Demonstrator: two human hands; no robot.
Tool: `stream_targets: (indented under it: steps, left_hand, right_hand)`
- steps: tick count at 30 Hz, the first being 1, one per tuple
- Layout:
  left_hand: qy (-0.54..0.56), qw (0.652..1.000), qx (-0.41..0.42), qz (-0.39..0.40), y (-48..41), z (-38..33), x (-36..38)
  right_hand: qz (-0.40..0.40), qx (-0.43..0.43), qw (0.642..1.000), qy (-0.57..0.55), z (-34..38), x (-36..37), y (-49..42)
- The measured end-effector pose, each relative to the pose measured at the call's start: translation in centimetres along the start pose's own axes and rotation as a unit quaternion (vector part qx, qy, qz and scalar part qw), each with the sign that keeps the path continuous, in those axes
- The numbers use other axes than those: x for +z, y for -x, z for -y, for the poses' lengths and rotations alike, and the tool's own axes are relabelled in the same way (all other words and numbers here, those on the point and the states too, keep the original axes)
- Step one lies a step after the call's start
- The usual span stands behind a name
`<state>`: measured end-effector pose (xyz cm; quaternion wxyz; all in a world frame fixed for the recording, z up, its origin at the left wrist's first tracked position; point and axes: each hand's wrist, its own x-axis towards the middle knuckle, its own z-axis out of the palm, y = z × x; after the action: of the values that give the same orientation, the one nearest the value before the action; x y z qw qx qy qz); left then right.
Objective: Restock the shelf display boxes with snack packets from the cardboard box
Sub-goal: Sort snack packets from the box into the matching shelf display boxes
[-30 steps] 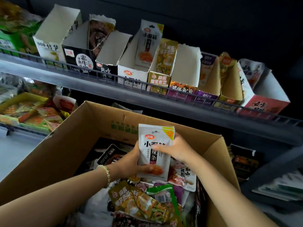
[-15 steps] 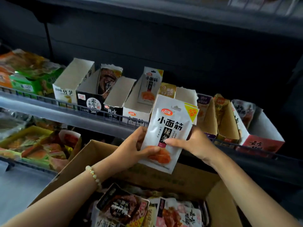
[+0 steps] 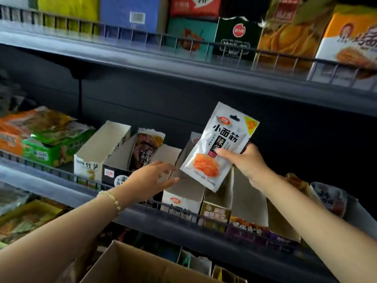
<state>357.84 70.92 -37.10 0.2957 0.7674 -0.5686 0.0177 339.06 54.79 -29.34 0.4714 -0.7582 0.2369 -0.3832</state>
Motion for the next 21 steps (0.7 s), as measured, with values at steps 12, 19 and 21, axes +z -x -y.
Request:
stream_targets:
  steps: [12, 19, 21]
  left_hand:
    - [-0.029, 0.997, 0.036, 0.054, -3.8, 3.3, 3.2]
    - [0.024, 0.997, 0.08, 0.007, -4.1, 3.6, 4.3]
    - [0.036, 0.996, 0.082, 0.006, -4.2, 3.7, 4.4]
  right_hand:
    - [0.056, 0.053, 0.994, 0.084, -4.8, 3.5, -6.8]
    - [0.114, 0.052, 0.983, 0.132, -4.8, 2.4, -8.2]
    - [0.152, 0.044, 0.975, 0.159, -5.1, 3.1, -8.3]
